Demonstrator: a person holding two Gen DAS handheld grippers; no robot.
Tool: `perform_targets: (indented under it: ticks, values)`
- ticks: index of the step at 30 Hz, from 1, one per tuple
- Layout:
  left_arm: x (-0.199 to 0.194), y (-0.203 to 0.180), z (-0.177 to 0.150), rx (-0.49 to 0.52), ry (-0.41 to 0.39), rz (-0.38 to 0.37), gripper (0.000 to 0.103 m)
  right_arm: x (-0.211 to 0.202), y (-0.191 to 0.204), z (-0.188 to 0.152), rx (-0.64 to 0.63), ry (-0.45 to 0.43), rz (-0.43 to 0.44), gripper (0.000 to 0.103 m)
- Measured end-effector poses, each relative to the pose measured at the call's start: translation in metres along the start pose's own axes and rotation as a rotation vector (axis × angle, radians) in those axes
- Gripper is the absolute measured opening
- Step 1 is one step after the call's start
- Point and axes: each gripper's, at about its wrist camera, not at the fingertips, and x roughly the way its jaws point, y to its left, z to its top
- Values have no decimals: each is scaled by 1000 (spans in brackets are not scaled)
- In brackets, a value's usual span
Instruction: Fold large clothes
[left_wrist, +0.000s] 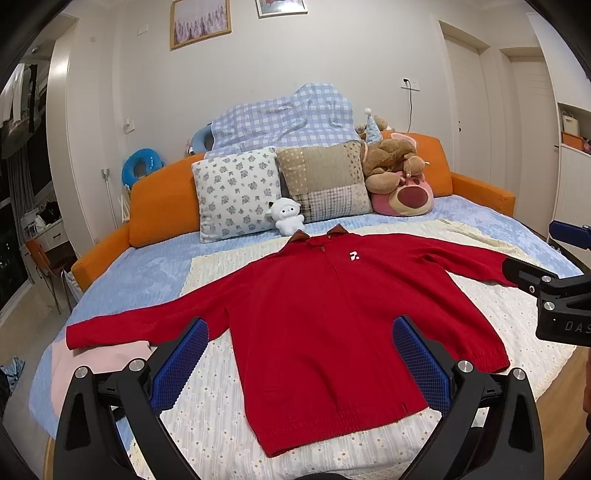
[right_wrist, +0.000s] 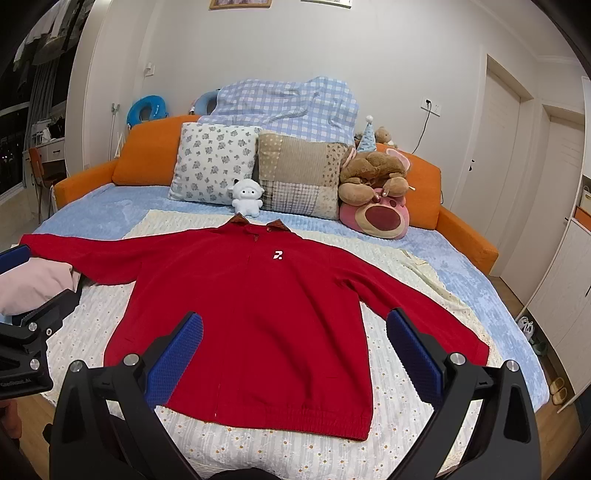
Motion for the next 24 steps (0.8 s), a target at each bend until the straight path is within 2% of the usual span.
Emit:
perform_targets:
  ticks: [24]
  values:
    - [8, 11, -12, -5, 37, -29, 101, 7, 3, -4, 7, 43, 9, 98]
